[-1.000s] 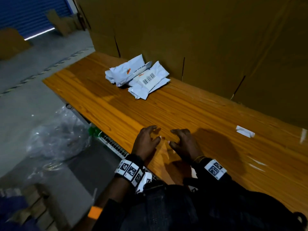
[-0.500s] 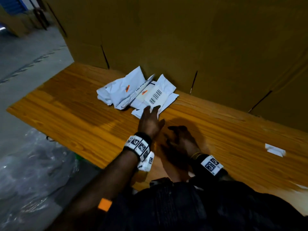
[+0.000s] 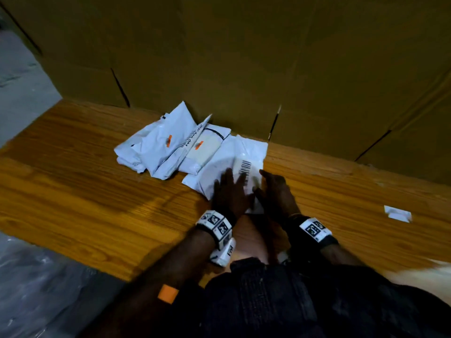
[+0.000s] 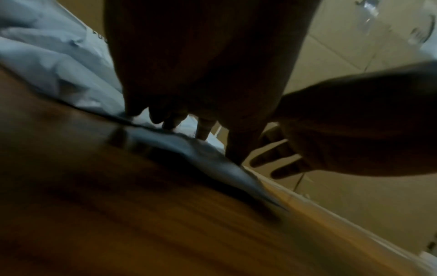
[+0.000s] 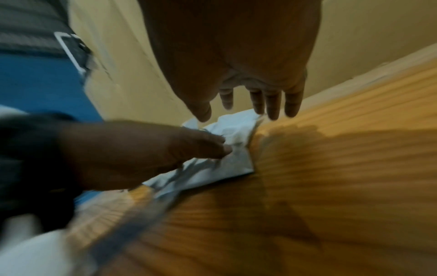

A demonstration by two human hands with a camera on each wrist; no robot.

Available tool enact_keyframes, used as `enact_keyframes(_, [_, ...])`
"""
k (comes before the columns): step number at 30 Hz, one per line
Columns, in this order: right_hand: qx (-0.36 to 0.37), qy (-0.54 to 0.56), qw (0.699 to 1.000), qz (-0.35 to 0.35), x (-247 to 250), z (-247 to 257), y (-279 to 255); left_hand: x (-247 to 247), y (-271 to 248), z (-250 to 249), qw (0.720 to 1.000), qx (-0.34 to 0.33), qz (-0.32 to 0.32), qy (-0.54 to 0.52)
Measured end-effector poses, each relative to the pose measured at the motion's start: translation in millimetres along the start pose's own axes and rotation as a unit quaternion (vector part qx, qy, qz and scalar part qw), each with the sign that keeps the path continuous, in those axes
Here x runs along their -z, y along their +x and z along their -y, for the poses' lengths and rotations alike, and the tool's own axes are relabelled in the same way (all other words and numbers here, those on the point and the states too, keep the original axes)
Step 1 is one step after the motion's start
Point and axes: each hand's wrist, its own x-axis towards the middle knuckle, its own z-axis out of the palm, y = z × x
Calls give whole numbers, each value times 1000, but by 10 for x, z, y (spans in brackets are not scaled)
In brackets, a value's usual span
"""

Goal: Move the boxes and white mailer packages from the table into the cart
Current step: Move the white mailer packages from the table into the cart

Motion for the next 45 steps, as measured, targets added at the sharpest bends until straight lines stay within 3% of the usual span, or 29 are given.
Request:
enact_keyframes(3, [-15,-47,999,18,-51,-114,86,-49,-26,-84,994,-80,4,-74])
enact_keyframes(6, [-23,-97,994,34,-86,-231,116,106,111,-60,987,-96,-41,-125])
enact_keyframes(9, [-29,-146,988,32,-93,-309,116,271,360,94,993,-56,-91,-58])
enact_keyframes(11, [-58,-158,985,28,-56,-316,123,339,499,235,997,28,-69,-22])
enact_keyframes(13, [-82,-149,985,3,-9,-310,143,372,553,342,996,68,-46,22])
enact_keyframes(18, [-92,-98,991,-9,-15,-270,174,287,522,285,995,73,-39,59])
enact_keyframes(21, [-86,-168,981,33,-82,-243,110,279,455,181,994,94,-1,57])
enact_keyframes(26, [-104,-195,975,-39,-98,-264,-38,281,324,64,993,107,49,19])
enact_keyframes(33, [-108,-222,968,-43,-31,-369,-214,285,233,-93,988,110,98,37])
enact_keyframes(38, [-137,-210,967,-55,-67,-361,-314,229,194,-144,990,105,84,45])
enact_keyframes(45, [-94,-203,974,-25,-99,-376,-269,-12,30,-234,993,105,55,28])
